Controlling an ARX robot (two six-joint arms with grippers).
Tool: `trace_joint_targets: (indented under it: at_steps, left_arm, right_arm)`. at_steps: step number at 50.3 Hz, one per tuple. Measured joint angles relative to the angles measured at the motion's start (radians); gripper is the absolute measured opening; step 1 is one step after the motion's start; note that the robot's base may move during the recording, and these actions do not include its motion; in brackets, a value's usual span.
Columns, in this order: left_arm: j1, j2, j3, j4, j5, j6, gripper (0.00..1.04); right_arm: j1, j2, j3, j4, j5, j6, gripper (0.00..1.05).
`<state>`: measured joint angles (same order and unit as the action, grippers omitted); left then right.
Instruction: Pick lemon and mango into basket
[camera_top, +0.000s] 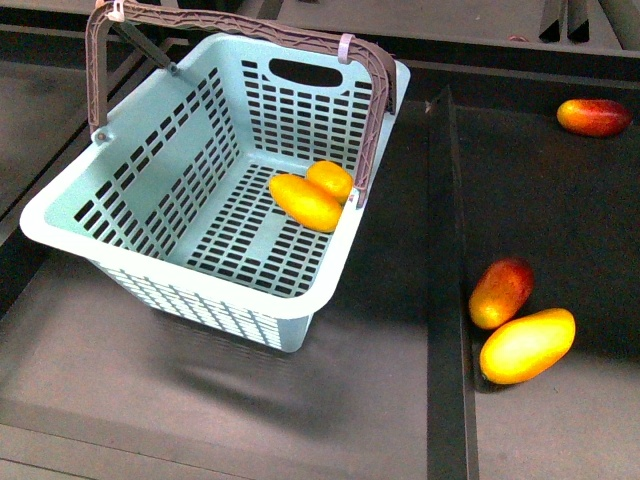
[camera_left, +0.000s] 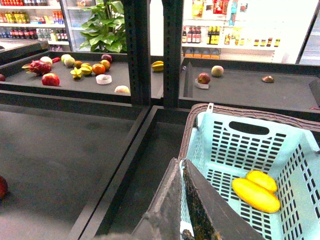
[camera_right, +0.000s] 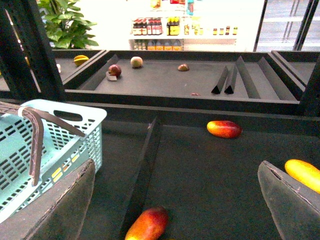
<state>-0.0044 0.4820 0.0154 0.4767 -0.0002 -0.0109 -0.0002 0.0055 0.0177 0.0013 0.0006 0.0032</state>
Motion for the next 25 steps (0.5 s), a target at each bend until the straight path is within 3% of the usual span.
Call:
trace_joint_targets:
  at_steps: [25]
  left_arm:
    - [0.0, -0.224, 0.0, -0.218, 0.0, 0.0, 0.03]
  right_arm:
    - [0.0, 0.0, 0.0, 0.0, 0.0, 0.0, 0.96]
